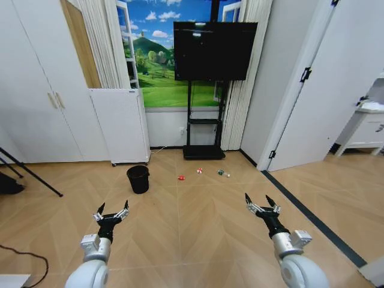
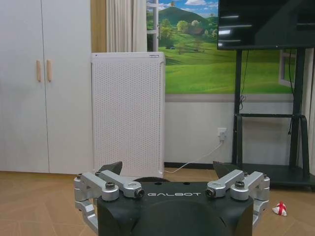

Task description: Pick up the trash bin and place the garbage on the floor into it.

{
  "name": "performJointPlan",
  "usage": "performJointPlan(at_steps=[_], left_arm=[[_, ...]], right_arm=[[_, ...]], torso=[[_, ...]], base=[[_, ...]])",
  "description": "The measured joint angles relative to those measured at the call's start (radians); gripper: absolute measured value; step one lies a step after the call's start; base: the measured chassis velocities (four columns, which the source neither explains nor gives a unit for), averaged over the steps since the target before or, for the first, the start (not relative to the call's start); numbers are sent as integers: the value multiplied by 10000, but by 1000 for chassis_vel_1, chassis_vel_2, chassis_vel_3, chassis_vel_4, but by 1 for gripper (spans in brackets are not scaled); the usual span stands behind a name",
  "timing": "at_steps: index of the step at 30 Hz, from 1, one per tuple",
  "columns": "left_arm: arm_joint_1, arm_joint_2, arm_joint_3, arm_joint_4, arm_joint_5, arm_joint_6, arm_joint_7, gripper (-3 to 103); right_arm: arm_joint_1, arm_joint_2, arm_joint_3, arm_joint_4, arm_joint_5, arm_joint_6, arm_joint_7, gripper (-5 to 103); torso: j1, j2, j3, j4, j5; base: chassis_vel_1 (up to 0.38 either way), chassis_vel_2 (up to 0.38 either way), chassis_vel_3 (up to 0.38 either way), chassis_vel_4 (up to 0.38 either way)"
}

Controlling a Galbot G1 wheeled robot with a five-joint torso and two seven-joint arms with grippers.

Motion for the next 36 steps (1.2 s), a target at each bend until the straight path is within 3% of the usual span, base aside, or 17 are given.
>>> performJointPlan(at_steps=[24,36], left_arm=[[62,-56,31,28,2,24,12,100],[32,-31,-3,42,-20,19,20,100]], right_arm=[[8,-5,78,-261,-37,7,-18,100],[56,-22,4,-314,-33,11,6,100]], torso=[[-2,1,0,-1,0],[1,1,1,0,2]], base=[[0,0,0,0],[-161,166,172,-161]])
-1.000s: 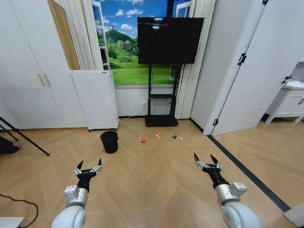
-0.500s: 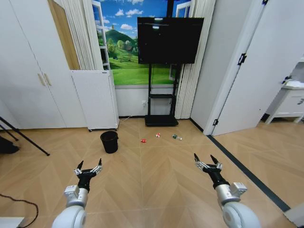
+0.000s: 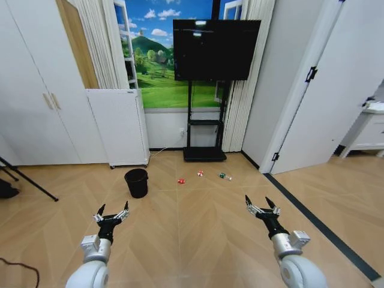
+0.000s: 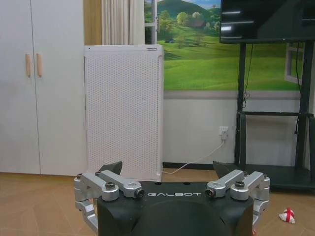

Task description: Pick up the trash bin and place the garbage on the floor into it.

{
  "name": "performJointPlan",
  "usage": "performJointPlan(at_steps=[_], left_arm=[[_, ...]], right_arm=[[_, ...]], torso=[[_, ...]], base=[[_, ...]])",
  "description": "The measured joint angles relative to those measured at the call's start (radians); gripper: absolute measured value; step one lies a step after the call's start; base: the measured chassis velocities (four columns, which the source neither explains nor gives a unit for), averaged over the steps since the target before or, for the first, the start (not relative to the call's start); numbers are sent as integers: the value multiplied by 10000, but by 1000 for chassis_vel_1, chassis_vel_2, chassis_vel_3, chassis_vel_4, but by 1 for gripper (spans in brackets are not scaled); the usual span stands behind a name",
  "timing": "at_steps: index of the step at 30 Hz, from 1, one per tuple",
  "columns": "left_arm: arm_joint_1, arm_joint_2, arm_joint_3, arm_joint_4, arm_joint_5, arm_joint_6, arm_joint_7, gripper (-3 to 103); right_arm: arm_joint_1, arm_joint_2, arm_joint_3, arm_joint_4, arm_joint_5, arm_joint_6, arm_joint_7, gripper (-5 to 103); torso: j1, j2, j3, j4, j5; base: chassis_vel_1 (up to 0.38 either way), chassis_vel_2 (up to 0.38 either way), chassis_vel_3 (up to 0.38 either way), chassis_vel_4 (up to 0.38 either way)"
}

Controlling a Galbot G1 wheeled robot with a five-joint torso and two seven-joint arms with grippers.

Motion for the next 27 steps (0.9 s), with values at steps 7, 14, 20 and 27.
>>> performJointPlan(at_steps=[7,14,20,27], left_arm=[[-10,-3,11,4,0,-1,5,100],[4,-4,-15,3,1,0,11,100],[25,-11,-39,-27,-2,0,16,100],[34,-38,-39,-27,-2,0,16,100]], right_arm=[[-6,-8,27,0,14,20,-22,100],[-5,-8,17,-4,15,27,-45,100],[1,-44,18,-1,50,35,-76,100],[-13,-62,38,9,64,49,-106,100]], torso=[[-2,0,-2,0,-1],[0,0,-1,-2,-3],[0,-1,-1,0,1],[0,-1,-1,1,-9]], base=[[-270,273,282,-290],[-338,329,338,-334],[-368,369,356,-357],[-342,354,344,-345]])
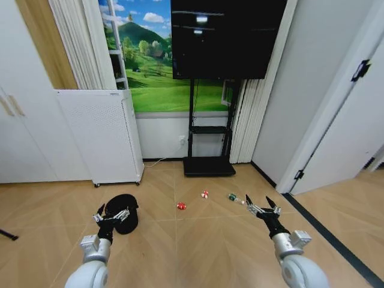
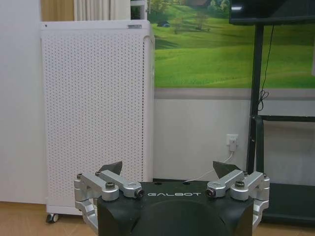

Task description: Pick up the trash bin and place the garbage on the floor into it.

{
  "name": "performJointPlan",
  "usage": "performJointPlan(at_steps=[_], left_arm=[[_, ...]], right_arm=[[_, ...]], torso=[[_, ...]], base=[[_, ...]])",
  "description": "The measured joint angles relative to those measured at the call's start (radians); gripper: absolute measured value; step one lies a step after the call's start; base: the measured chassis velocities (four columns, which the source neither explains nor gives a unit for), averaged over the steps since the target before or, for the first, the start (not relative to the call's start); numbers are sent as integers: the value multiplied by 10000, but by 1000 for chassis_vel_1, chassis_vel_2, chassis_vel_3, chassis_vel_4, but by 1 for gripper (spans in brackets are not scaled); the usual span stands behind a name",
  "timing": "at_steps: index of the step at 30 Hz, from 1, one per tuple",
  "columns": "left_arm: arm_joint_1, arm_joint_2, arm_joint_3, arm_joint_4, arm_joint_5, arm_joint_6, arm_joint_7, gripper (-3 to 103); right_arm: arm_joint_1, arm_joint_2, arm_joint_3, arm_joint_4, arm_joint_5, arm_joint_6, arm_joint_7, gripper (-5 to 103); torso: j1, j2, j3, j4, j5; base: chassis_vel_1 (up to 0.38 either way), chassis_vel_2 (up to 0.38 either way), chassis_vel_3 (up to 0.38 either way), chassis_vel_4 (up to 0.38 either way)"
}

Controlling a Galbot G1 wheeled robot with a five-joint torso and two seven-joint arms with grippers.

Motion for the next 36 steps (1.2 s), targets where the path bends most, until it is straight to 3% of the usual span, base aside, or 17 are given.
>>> performJointPlan(at_steps=[3,5,8,25,26,30,36], left_arm=[[5,-5,-3,-4,1,0,-1,100],[7,-4,-6,-5,1,-1,0,100],[16,-5,-20,-23,1,-2,0,100],[6,2,-10,5,1,-18,4,100],[6,0,-6,10,5,-18,4,100],[4,3,0,12,6,-20,8,100],[18,12,-4,-12,6,-20,9,100]], right_arm=[[-3,6,-5,0,1,1,-17,100],[-1,6,-4,5,1,3,-20,100],[0,3,-7,10,6,4,-28,100],[28,31,-73,-33,5,343,13,100],[40,22,-69,-56,-24,393,-14,100],[29,24,-38,-74,-23,437,-135,100],[20,45,-21,-134,-63,602,-300,100]], torso=[[0,0,0,1,13],[0,0,-1,-3,0],[1,-1,1,0,13],[3,-1,3,-3,5],[5,-1,3,6,7],[3,-1,2,-9,3],[-9,4,-5,2,8]], base=[[-348,347,343,-331],[-353,346,364,-363],[-346,352,355,-346],[-346,339,335,-334],[-210,147,158,-174],[-105,83,80,-14],[52,-31,-41,38]])
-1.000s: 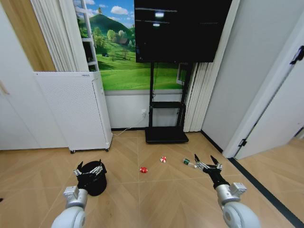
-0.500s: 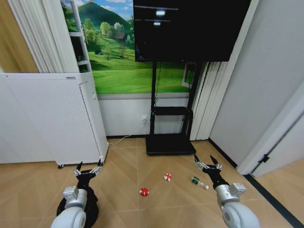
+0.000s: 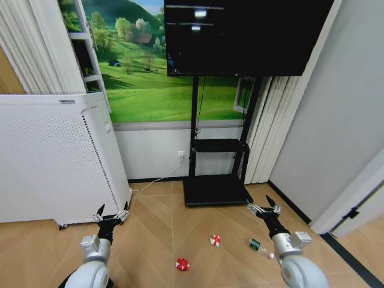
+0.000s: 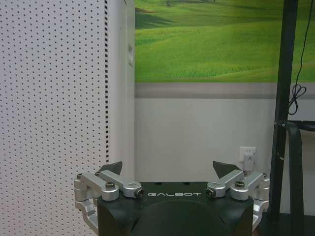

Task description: Pick up the trash bin and place the garbage on the floor into it.

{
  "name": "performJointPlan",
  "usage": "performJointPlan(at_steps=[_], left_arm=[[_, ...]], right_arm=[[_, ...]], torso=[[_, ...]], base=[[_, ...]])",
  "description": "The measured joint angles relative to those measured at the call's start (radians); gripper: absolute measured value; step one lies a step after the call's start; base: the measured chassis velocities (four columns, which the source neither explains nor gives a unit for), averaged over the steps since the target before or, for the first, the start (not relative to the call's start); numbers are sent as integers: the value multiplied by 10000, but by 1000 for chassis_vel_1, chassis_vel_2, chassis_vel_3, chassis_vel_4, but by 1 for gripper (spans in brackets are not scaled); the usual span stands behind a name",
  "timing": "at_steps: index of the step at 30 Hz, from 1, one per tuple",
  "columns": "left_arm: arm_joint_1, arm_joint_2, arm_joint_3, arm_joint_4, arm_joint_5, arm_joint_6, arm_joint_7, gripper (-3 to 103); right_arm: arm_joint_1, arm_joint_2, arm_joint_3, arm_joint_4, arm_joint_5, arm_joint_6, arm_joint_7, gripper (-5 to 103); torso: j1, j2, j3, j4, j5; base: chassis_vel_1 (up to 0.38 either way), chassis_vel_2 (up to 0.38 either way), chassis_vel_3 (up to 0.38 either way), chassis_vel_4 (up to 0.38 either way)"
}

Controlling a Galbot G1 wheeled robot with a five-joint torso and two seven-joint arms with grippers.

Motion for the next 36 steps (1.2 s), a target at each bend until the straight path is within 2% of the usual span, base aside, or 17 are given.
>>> performJointPlan(at_steps=[9,11,25,36], left_arm=[[42,-6,-12,-45,2,0,-16,100],[58,-35,2,-46,-3,0,-132,100],[237,-206,77,-113,88,211,-514,100],[221,-197,48,-114,100,222,-604,100]], right_arm=[[-30,-11,21,24,-5,62,59,100],[-51,-11,15,47,-16,142,86,100],[-122,9,9,46,-19,335,-22,100],[-151,27,6,68,-40,368,-84,100]], torso=[[5,-1,3,-5,-3],[12,-2,7,0,2],[6,-3,3,-5,-1],[-83,-270,-167,-5,-1]], base=[[-57,60,59,-56],[-114,150,162,-125],[-8,14,18,-10],[0,0,0,0]])
